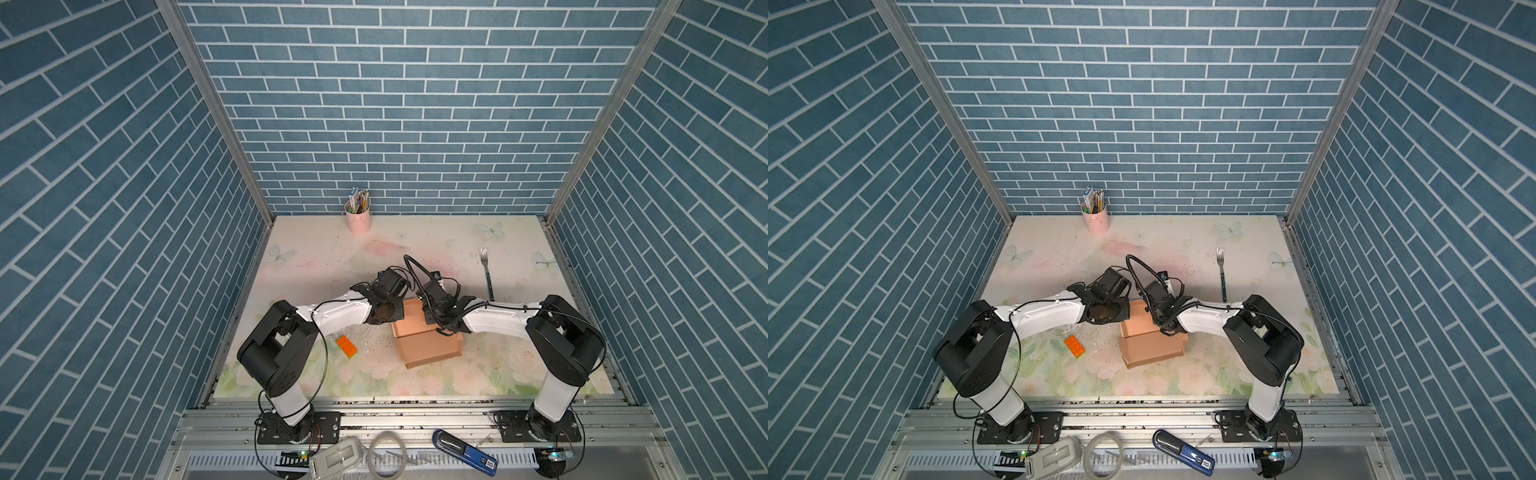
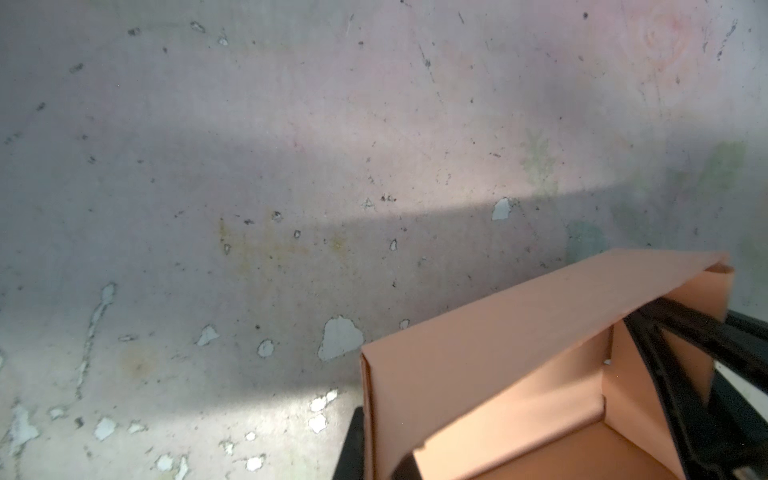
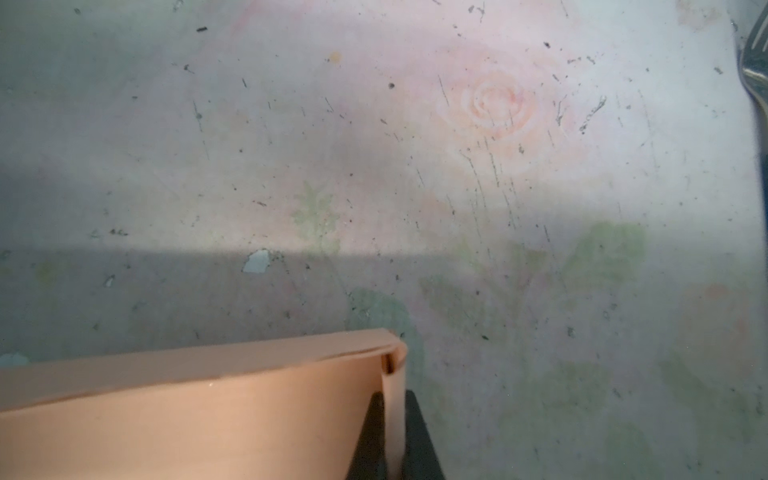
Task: Fold the paper box
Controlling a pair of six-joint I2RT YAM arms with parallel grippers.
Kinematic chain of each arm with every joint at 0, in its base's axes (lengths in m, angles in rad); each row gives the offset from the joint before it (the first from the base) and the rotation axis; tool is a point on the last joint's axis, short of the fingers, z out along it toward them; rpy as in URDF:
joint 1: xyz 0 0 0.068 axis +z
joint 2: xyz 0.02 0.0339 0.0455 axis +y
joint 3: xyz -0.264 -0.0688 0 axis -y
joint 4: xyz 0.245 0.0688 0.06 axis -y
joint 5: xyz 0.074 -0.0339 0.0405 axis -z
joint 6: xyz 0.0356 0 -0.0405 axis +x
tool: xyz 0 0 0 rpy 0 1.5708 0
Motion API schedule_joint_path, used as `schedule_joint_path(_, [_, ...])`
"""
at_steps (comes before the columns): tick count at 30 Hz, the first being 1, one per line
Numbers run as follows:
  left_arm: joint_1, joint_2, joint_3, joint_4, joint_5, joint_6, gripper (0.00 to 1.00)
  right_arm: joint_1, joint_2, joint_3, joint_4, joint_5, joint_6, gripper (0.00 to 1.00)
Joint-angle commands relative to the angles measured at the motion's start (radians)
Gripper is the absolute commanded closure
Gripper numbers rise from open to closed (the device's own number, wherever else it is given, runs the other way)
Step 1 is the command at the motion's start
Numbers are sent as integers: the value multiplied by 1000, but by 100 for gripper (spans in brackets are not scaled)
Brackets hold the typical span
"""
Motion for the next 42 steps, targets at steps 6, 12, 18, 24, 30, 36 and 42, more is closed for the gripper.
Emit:
schedule_joint_path(6, [-27,-84,-99,156,-10,4,100,-11,-195,-176,132,-128,-29,59])
schedule_joint_path(12, [-49,-108,-112,155,-56,11,100,-9,-319,-250,231,-180,-21,45])
schedule_joint_path(18, [-59,-105,-110,156,-67,13,100,-8,-405,-314,307,-217,-18,43])
schedule_joint_path(24, [-70,-93,-86,121,-79,21,99,-7,-477,-347,294,-190,-17,43])
schedule_joint_path(30, [-70,-76,-35,18,-98,34,97,-21,-485,-299,122,-183,48,49])
schedule_joint_path(36, [-74,-76,5,-64,-124,39,97,-23,-490,-344,105,-195,83,55])
schedule_joint_path(42, [-81,-39,52,-124,-144,46,95,-24,-463,-339,107,-201,78,61])
